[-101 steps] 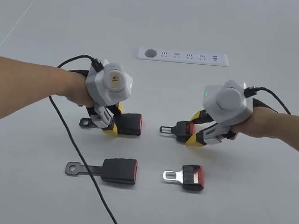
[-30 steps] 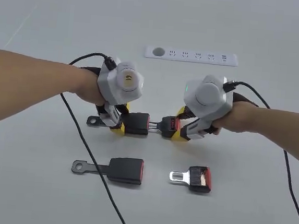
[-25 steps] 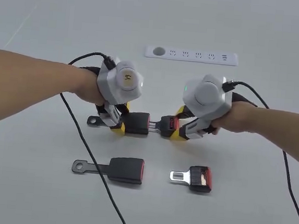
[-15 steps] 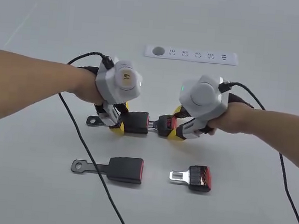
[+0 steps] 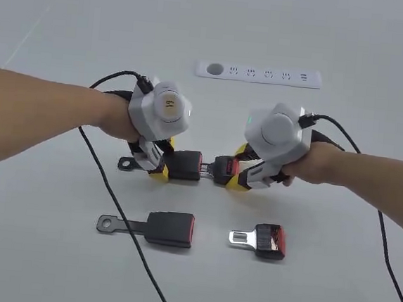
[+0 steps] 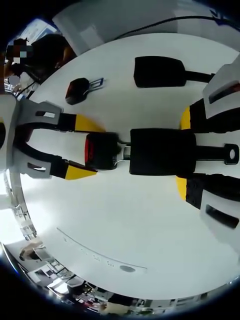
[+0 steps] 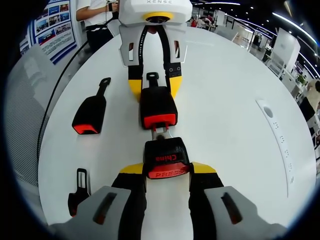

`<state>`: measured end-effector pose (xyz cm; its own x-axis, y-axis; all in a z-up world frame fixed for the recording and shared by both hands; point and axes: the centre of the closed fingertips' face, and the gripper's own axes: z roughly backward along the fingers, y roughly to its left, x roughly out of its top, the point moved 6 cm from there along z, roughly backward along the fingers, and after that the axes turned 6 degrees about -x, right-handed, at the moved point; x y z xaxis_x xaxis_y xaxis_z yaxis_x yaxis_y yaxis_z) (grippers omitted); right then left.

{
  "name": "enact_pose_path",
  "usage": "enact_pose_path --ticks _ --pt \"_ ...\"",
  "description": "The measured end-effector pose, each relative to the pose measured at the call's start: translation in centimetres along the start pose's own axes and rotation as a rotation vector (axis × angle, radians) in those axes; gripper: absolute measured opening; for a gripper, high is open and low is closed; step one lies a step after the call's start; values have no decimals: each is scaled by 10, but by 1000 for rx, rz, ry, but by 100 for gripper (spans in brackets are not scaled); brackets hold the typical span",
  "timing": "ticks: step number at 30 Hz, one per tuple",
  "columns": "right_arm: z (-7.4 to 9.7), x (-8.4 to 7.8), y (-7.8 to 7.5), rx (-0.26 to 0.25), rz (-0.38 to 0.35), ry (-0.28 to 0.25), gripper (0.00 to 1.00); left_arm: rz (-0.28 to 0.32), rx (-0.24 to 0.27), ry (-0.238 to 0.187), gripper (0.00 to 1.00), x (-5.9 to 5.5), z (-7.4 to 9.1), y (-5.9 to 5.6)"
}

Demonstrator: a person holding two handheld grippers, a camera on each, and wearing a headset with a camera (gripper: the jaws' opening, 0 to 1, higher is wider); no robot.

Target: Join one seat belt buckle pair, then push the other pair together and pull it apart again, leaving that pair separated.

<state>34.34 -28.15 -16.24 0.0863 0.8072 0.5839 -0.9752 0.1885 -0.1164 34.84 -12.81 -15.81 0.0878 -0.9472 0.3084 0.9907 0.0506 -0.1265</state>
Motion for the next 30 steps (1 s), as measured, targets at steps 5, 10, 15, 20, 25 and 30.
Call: enact_pose_path --ticks 5,10,15,20,25,30 --pt "-2 0 0 3 3 -5 30 -6 0 -11 30 2 5 -3" --pt "-1 3 -2 7 5 -2 30 -6 -1 -18 30 2 2 -4" --pt "-2 3 0 10 6 -1 30 -6 -1 -20 30 2 0 -4" --pt "-2 5 -1 10 6 2 30 -11 -3 -16 30 2 2 -3" --pt "-3 6 -1 12 3 1 30 -7 -2 -24 30 2 2 -4" --pt "-4 7 1 11 -2 0 30 -8 -2 -29 30 2 2 -4"
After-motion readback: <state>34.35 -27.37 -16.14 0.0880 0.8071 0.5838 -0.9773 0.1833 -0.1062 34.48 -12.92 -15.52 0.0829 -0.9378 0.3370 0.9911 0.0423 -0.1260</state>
